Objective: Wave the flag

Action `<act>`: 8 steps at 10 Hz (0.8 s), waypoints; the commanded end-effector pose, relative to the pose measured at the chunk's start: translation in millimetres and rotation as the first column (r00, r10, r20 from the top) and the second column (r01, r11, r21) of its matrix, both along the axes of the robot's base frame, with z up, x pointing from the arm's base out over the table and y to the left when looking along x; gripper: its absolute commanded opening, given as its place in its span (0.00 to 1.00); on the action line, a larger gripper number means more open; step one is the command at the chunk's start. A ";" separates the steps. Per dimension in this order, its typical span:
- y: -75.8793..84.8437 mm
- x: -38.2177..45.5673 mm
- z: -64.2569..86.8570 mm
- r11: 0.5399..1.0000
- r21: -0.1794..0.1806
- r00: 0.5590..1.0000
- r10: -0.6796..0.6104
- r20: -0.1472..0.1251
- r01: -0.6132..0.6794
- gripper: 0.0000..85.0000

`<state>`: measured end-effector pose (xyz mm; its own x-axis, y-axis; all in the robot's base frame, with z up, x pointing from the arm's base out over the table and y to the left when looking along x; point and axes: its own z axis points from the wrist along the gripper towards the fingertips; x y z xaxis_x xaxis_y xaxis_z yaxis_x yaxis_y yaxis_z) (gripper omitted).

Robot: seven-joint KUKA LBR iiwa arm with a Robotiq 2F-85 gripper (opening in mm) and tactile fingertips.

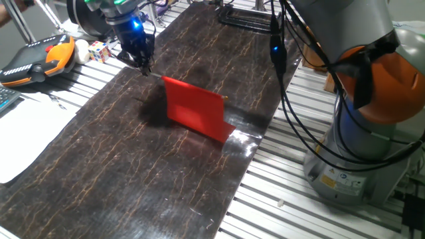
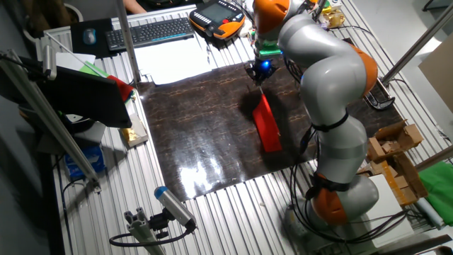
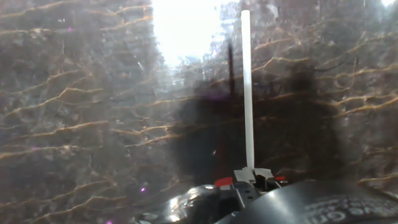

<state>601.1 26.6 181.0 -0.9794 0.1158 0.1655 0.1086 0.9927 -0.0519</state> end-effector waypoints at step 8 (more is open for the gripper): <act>-17.0 0.1 48.3 1.000 -0.015 1.000 -0.010 -0.003 0.010 0.01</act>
